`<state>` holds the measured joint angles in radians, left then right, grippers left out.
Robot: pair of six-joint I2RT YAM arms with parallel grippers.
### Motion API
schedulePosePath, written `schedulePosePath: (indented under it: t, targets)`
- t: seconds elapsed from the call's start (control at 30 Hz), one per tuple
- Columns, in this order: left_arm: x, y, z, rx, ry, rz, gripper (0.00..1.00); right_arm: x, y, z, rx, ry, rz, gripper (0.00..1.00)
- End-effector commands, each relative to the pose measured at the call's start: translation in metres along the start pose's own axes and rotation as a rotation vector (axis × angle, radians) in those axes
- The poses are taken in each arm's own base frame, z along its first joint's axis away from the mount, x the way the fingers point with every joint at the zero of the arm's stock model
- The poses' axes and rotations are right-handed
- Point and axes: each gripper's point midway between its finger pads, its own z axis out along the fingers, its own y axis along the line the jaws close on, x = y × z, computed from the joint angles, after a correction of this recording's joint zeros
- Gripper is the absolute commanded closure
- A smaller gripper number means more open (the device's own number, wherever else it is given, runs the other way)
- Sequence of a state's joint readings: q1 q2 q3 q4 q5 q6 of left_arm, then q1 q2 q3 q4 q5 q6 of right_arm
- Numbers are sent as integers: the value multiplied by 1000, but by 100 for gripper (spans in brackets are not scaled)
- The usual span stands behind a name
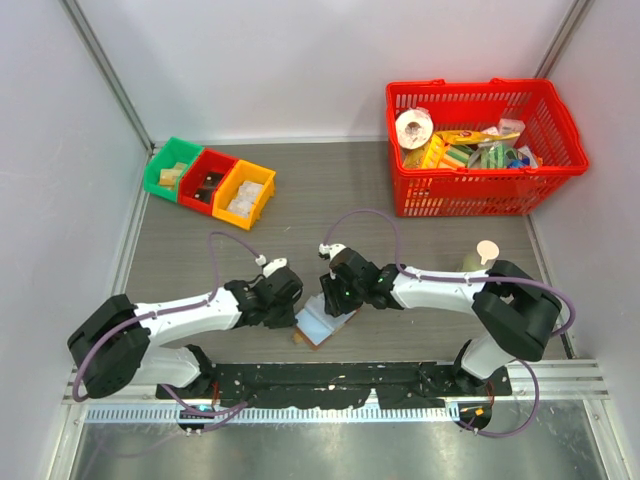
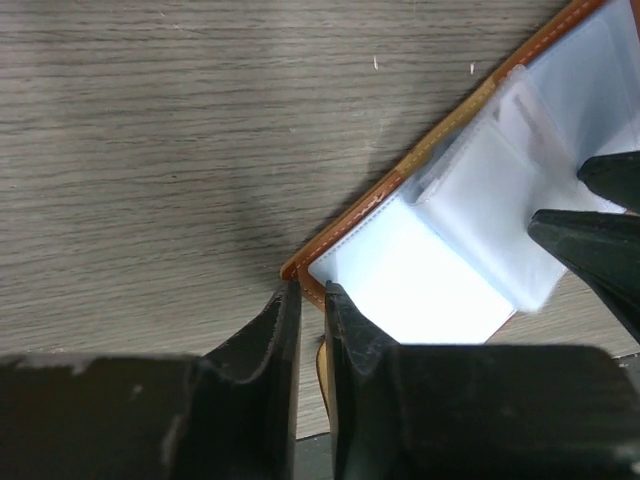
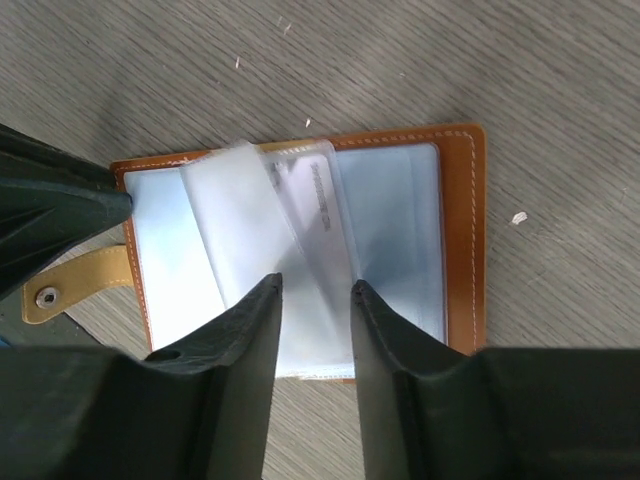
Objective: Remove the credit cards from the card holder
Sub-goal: Remove the credit card from the card holder.
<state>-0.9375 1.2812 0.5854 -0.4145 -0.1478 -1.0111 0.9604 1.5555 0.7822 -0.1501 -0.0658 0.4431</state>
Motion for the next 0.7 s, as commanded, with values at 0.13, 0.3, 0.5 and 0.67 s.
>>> schedulePosePath:
  t: [0.13,0.3,0.5,0.67]
  targets:
    - [-25,-18,15,55,-86,-38,90,-20,29,-9,-115,-53,-5,79]
    - [-32,-23,20,66,-101,-42,92,-26,44,-20,-184,-63,-8,79]
    - [-38,-25,18,85,-144,-65,92,-16,57,-16,-254,-15,-2,79]
    - [-41,-25,14,93,-162,-75,92,-33,46,-35,-166,-92,-2,68]
